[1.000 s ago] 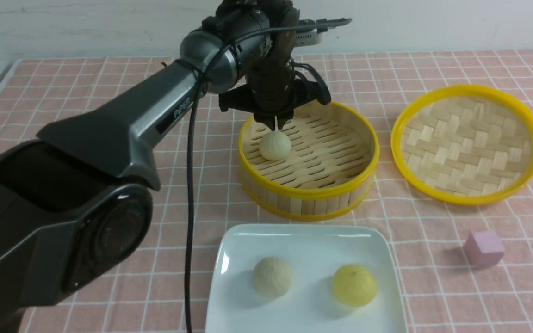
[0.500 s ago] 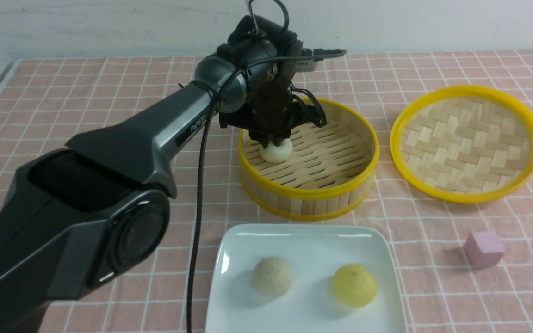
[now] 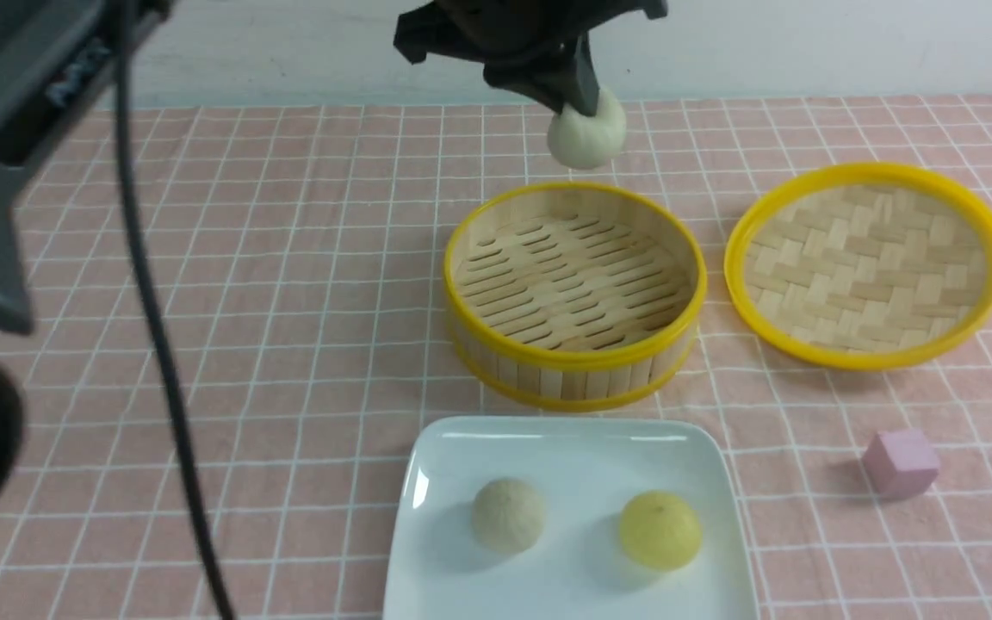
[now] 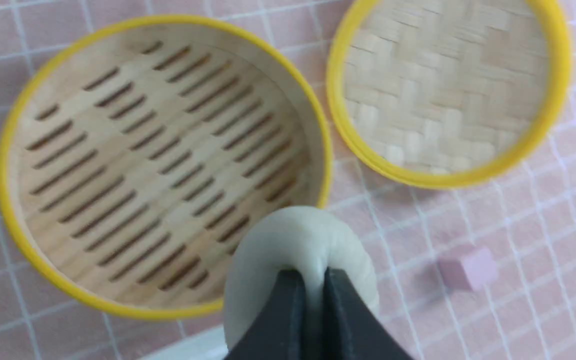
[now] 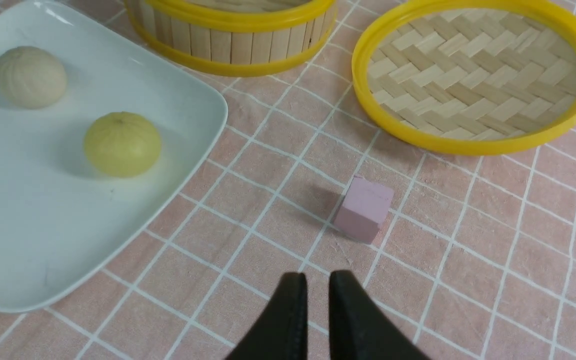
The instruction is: Put the steamed buns into the plate on the pink tablecloth.
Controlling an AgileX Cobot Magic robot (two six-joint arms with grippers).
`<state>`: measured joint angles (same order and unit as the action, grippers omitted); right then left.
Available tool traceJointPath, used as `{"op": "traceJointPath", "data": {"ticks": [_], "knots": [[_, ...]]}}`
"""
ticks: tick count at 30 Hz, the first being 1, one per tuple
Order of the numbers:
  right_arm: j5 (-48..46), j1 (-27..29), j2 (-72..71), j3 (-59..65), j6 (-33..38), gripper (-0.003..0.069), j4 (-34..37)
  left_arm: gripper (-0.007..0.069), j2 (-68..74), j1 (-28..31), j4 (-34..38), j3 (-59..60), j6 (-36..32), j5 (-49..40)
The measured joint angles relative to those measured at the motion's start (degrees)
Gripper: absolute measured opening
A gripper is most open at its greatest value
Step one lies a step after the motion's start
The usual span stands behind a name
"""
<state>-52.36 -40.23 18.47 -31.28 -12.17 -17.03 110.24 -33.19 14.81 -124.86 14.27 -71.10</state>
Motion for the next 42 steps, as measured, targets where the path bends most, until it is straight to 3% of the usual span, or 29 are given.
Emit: {"op": "traceJointPath", "data": {"ticks": [5,9,13,15,22,27,32,35,39,41,42], "knots": [[0.0,0.0,0.0,0.0,-0.1,0.0093,0.7,0.0029,-11.5,-3.2,0.7,22.0,-3.1,0.1],[0.0,0.0,0.0,0.0,-0.1,0.0095,0.6,0.0030,-17.6,-9.0,0.4,43.9,-2.6,0.4],[0.0,0.0,0.0,0.0,-0.1,0.0097,-0.1,0.0031,-18.0,-14.8,0.5,56.0,-1.6,10.0],[0.0,0.0,0.0,0.0,-0.1,0.0101,-0.4,0.0034,-16.6,-17.0,0.5,60.6,-0.9,20.2],[0.0,0.0,0.0,0.0,-0.1,0.0107,-0.4,0.0089,-11.9,-17.8,-1.4,62.0,5.4,28.6],[-0.1,0.0,0.0,0.0,-0.2,0.0111,-0.4,0.0244,-8.9,-17.9,-2.5,61.9,7.1,33.9],[-0.6,0.0,0.0,0.0,-0.2,0.0113,-1.4,0.0362,-9.7,-17.3,-7.0,59.5,10.3,31.4],[-1.5,0.0,0.0,-0.3,-0.2,0.0090,-1.0,0.0426,-11.6,-16.7,-14.8,55.4,14.0,25.4],[-5.3,0.0,0.0,-3.9,-0.2,-0.0001,1.3,0.0424,-13.2,-16.5,-20.2,50.3,14.9,19.5],[-7.7,0.0,0.0,-5.4,-0.2,-0.0010,2.5,0.0402,-13.5,-16.5,-21.3,48.4,14.9,18.0],[-11.8,0.0,-0.1,-8.4,-0.2,-0.0015,5.2,0.0342,-13.7,-16.5,-22.9,45.1,14.6,15.3]]}}
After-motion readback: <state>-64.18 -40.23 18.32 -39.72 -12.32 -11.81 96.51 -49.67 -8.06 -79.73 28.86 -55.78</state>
